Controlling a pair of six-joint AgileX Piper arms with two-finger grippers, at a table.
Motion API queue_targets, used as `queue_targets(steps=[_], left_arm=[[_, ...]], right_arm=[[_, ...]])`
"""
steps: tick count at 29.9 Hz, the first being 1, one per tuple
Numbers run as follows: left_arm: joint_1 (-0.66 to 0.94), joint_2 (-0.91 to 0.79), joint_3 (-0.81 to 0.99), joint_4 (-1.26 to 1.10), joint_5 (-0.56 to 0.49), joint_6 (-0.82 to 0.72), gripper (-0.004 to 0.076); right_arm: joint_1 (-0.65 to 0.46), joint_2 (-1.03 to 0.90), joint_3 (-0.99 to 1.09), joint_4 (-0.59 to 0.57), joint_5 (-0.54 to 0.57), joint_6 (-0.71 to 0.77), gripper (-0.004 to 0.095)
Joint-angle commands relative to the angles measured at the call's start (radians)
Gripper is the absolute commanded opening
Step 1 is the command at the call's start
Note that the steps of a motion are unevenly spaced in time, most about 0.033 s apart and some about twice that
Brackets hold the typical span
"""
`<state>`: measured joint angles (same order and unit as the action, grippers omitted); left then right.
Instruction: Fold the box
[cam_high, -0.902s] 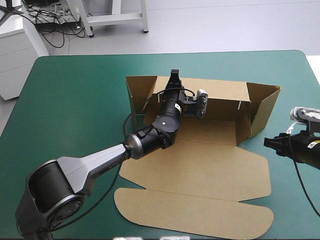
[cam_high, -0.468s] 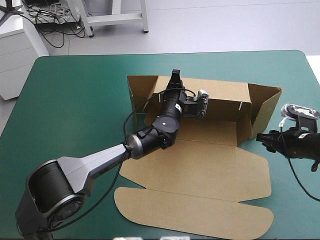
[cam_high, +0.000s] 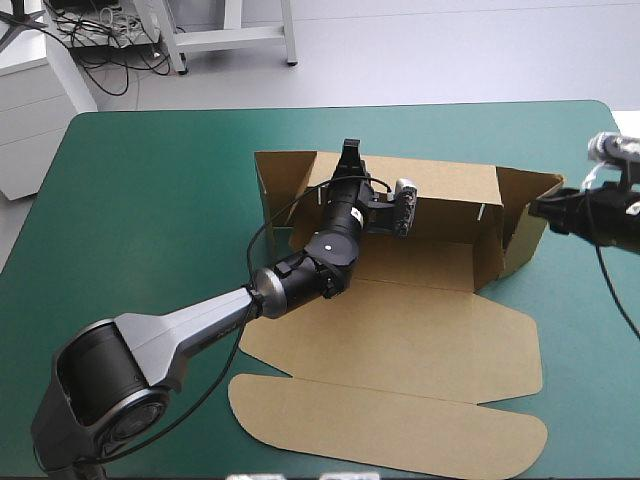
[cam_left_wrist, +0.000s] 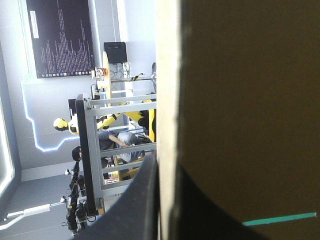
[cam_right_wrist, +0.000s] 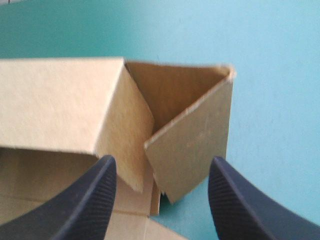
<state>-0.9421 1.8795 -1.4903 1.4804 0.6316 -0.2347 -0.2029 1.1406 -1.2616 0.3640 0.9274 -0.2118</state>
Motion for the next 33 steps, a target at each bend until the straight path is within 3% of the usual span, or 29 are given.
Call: queue_targets(steps=[1, 9, 18, 23, 29, 33], left_arm=[[-0.007, -0.046, -0.027, 0.041, -0.004, -0.02, -0.001], [-0.028, -0.044, -0.027, 0.08, -0.034, -0.079, -0.001], [-0.047, -0.024, 0.021, 0.112, -0.024, -0.083, -0.001], [-0.049, -0.007, 0.047, 0.115, 0.019, -0.094, -0.001], [-0.049, -0.007, 0.049, 0.124, 0.022, -0.096, -0.001], [-0.049, -0.007, 0.049, 0.124, 0.023, -0.098, -0.001]], right_arm=[[-0.007, 0.05, -0.156, 0.016, -0.049, 0.014, 0.0508], [-0.007, 0.28, -0.389, 0.016, -0.009, 0.032, 0.0508], [-0.007, 0.488, -0.469, -0.044, 0.03, 0.032, 0.0508], [-0.007, 0.541, -0.469, -0.129, 0.087, 0.032, 0.0508], [-0.007, 0.556, -0.469, -0.108, 0.113, 0.032, 0.0508], [-0.007, 0.556, -0.467, -0.127, 0.199, 0.032, 0.0508]])
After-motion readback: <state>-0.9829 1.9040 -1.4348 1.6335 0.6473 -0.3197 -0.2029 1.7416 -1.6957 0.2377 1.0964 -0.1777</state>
